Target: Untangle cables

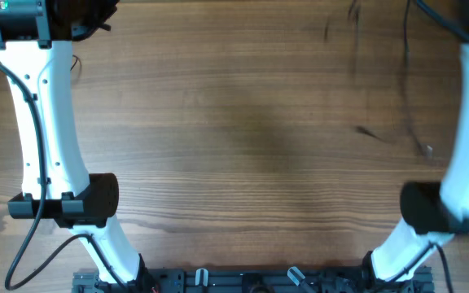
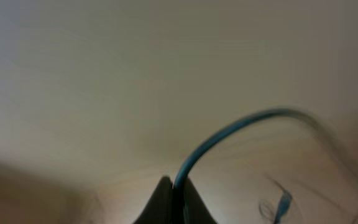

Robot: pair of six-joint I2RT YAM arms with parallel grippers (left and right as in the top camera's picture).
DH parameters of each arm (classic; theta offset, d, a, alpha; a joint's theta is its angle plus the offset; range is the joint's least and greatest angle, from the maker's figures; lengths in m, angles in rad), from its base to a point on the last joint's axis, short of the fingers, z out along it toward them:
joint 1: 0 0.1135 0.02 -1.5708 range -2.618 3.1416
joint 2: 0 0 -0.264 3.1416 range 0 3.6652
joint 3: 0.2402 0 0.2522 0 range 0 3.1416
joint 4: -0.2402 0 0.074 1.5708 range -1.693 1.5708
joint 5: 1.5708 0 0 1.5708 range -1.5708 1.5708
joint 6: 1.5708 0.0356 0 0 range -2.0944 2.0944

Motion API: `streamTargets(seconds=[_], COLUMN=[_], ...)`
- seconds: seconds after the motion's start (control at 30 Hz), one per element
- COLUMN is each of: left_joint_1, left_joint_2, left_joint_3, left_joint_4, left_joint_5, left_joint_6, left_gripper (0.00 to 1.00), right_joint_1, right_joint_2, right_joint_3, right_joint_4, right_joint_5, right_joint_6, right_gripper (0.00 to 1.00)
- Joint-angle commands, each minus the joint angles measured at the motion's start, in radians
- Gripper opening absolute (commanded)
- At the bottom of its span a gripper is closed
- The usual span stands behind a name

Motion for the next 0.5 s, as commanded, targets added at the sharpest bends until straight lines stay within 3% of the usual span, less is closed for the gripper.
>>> streamTargets(seconds=[0.0, 0.2, 0.27, 0.4, 0.47], left_joint_1=[0.000, -0.001, -0.001, -0.001, -0.005], left_joint_2=[0.010, 0.010, 0.010, 0.010, 0.010], left_joint_3=[0.007, 0.007, 0.007, 0.007, 0.007], left_joint_4=[0.002, 0.003, 0.010, 0.010, 0.010], left_joint_5=[0.001, 0.033, 0.064, 0.128, 0.354], left_joint_6=[0.019, 0.019, 0.019, 0.021, 0.209], left_gripper=[0.04, 0.04, 0.04, 0.04, 0.04], right_joint_1=[-0.002, 0.000, -0.007, 0.020, 0.006], right_joint_2=[-0.098, -0.134, -0.116, -0.091, -0.088], right_joint_3=[0.170, 0.182, 0.182, 0.153, 0.153], right_joint_4=[0.153, 0.449, 0.460, 0.410, 0.505], right_joint_5=[-0.006, -0.186, -0.262, -0.288, -0.270], right_joint_6=[0.087, 0.341, 0.421, 0.378, 0.454], right_gripper=[0.04, 0.04, 0.05, 0.04, 0.04])
